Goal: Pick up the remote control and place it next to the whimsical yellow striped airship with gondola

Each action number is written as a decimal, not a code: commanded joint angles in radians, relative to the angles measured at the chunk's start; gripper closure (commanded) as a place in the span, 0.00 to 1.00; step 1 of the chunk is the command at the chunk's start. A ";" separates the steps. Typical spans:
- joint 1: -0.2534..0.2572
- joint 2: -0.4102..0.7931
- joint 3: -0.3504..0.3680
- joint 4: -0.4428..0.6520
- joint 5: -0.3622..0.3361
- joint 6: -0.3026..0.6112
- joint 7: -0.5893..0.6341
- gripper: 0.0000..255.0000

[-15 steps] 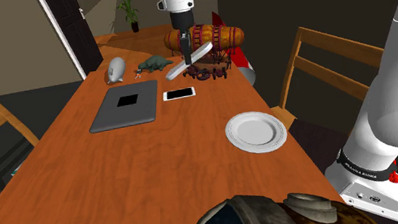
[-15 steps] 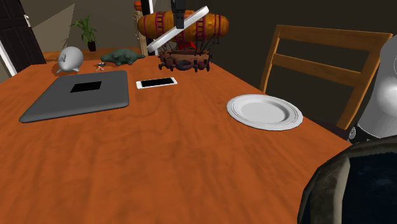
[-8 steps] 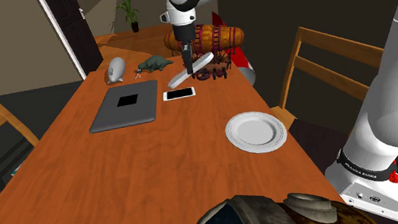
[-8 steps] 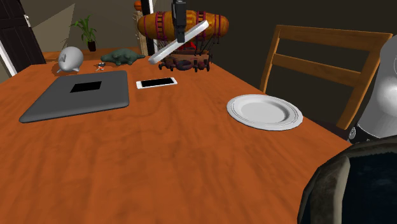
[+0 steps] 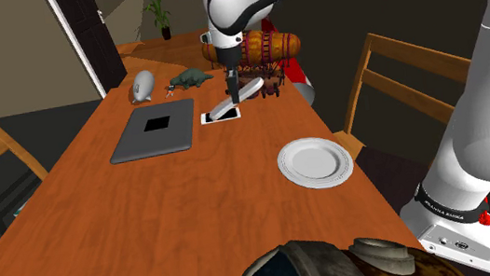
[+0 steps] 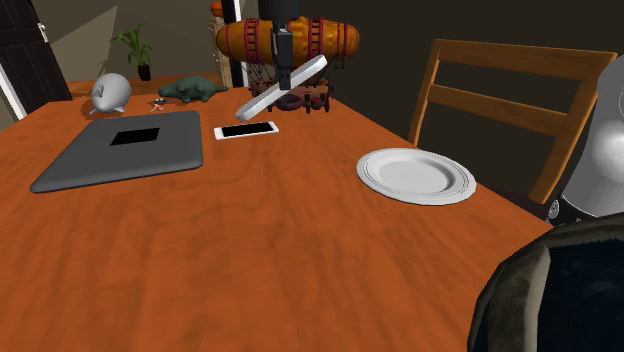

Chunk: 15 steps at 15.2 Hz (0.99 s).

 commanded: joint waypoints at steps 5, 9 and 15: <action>0.001 0.019 0.000 -0.057 -0.002 0.077 0.002 1.00; 0.001 0.036 0.000 -0.090 -0.003 0.126 0.003 1.00; 0.001 0.067 -0.001 -0.132 -0.006 0.200 0.005 1.00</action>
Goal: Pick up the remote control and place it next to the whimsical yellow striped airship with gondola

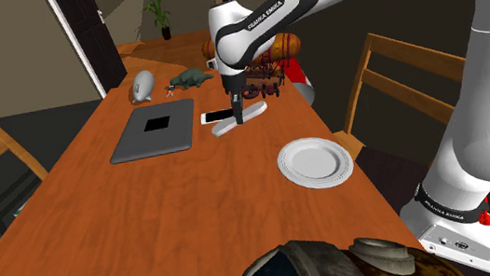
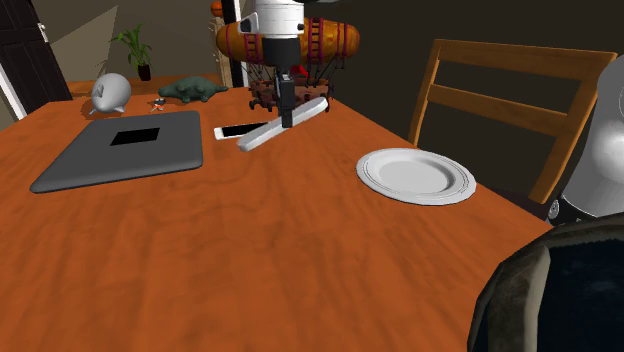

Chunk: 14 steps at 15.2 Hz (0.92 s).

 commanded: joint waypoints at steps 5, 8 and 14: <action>0.002 0.039 0.000 -0.034 -0.003 0.073 0.002 1.00; 0.002 0.048 0.000 -0.041 -0.004 0.088 0.003 1.00; 0.002 0.048 0.000 -0.041 -0.004 0.088 0.003 0.00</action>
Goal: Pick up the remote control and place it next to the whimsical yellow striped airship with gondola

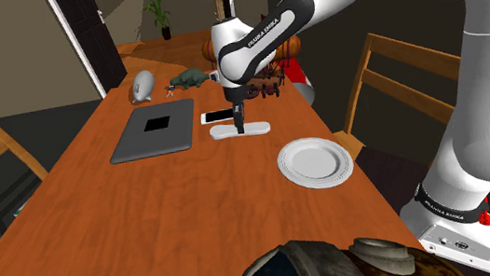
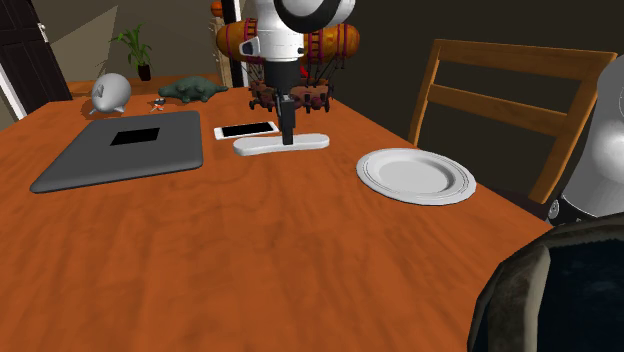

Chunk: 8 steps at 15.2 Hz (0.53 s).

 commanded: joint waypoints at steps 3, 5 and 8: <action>0.000 0.001 0.000 0.001 0.000 0.000 0.000 0.00; 0.000 0.000 0.000 0.000 0.000 0.000 0.000 0.00; -0.001 -0.047 0.001 0.043 0.005 -0.089 -0.003 0.00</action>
